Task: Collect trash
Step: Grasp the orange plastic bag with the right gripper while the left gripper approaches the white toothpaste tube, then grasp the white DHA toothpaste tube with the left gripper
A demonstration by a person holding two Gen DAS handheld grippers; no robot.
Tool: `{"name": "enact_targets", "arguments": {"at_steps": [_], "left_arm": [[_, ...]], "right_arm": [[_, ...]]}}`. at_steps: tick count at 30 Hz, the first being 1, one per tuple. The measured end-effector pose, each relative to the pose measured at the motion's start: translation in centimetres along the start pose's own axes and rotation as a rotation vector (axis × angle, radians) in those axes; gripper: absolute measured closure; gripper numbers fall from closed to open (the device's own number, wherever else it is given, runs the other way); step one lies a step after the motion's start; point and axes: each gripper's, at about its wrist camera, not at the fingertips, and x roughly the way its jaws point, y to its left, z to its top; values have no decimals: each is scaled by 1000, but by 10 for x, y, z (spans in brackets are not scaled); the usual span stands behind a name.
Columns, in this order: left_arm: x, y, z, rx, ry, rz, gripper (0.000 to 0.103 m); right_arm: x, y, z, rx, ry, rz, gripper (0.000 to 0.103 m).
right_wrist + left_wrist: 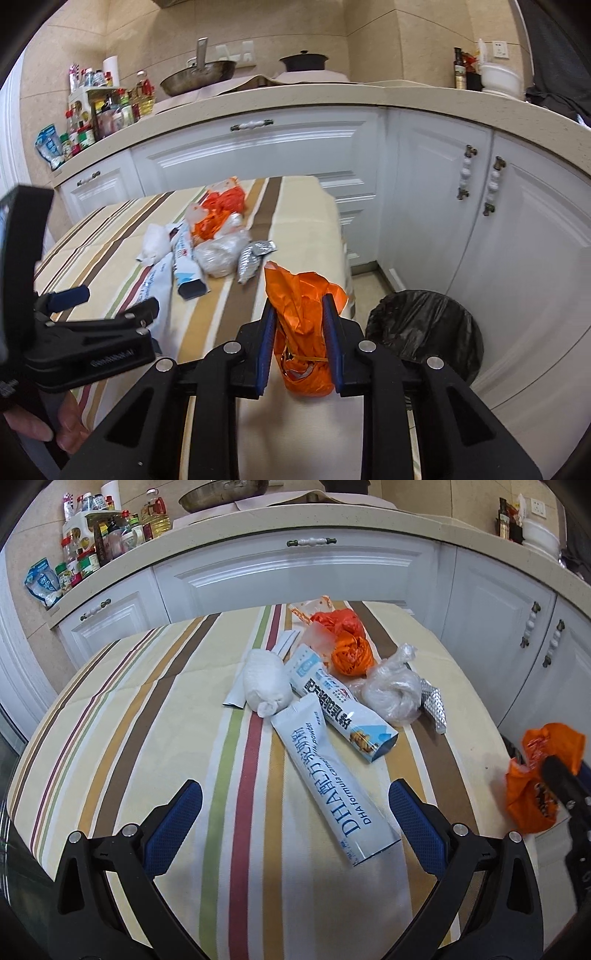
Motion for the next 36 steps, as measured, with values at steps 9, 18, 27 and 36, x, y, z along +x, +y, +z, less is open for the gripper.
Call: {"name": "enact_targets", "arguments": {"at_steps": [9, 18, 27, 36], "left_arm": [[18, -6, -11, 35, 58, -7, 42], [15, 10, -20, 19, 47, -49, 82], [13, 26, -25, -15, 44, -59, 46], [18, 45, -21, -106, 37, -70, 42]], "right_arm": [[2, -7, -3, 18, -5, 22, 77], [4, -5, -3, 13, -1, 11, 77], [4, 0, -2, 1, 5, -1, 77], [6, 5, -1, -6, 12, -3, 77]]}}
